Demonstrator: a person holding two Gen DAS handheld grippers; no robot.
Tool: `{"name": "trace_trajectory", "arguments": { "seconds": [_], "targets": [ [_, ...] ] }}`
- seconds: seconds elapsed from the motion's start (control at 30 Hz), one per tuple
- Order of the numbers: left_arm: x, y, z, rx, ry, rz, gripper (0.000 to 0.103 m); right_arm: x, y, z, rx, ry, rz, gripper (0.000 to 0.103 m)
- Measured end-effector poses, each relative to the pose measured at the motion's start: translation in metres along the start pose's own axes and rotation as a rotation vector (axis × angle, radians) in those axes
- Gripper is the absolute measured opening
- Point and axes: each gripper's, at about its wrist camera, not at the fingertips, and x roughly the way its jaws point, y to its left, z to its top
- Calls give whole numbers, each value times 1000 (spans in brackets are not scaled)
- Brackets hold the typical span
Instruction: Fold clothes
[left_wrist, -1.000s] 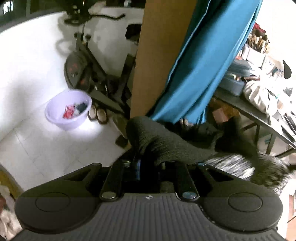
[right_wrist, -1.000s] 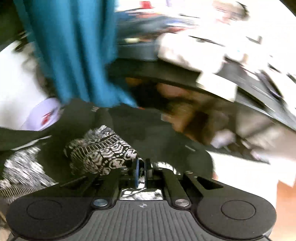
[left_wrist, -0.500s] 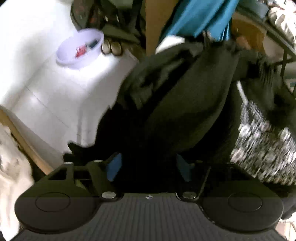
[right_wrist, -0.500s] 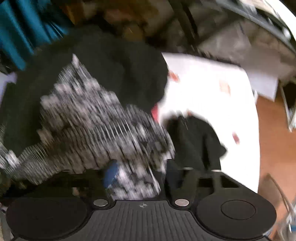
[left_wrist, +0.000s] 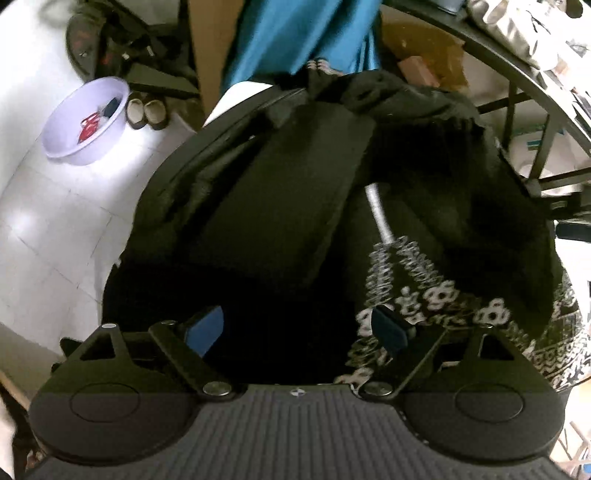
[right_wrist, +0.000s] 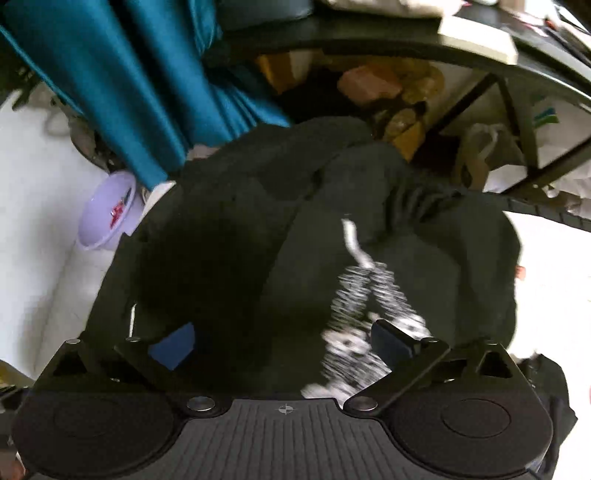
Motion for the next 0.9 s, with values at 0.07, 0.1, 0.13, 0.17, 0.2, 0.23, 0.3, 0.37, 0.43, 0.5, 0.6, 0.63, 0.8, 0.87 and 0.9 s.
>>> {"name": "trace_trajectory", "arguments": {
  "seconds": [0.07, 0.1, 0.13, 0.17, 0.2, 0.23, 0.3, 0.37, 0.43, 0.5, 0.6, 0.63, 0.8, 0.87, 0.9],
  "targets": [
    [-3, -3, 3, 21, -8, -19, 89, 8, 7, 0, -54, 35, -6, 48],
    [-4, -3, 4, 35, -12, -28, 89, 12, 11, 0, -81, 52, -9, 35],
    [-5, -3, 5, 52, -15, -33, 89, 12, 12, -2, -100, 60, -8, 26],
    [-5, -3, 7, 81, -16, -34, 89, 3, 6, -7, -102, 46, 2, 23],
    [-4, -4, 8, 124, -14, -29, 89, -6, -1, -12, -104, 32, 12, 18],
    [-3, -6, 9, 178, -11, -19, 89, -15, -7, -18, -101, 22, 16, 15],
    [-1, -12, 11, 322, -12, 8, 89, -30, -25, -37, -77, 26, 1, 13],
    [0, -17, 13, 436, -32, -20, 89, -37, -38, -52, -50, 29, -24, 11],
    [2, -22, 16, 536, -49, -65, 89, -43, -52, -67, -22, 32, -49, 10],
    [8, -33, 22, 609, -48, -129, 90, -47, -62, -79, 6, 22, -66, 10],
    [22, -53, 30, 704, -37, -232, 92, -48, -63, -91, 7, -10, -89, 10],
    [31, -62, 32, 737, -32, -252, 92, -48, -63, -95, 8, -21, -97, 10],
    [65, -91, 39, 837, 1, -353, 92, -55, -71, -118, 53, -72, -136, 5],
    [74, -98, 40, 836, 23, -407, 92, -55, -80, -130, 92, -65, -182, 0],
    [79, -100, 40, 833, 36, -433, 92, -55, -89, -136, 135, -59, -194, 0]
  ]
}}
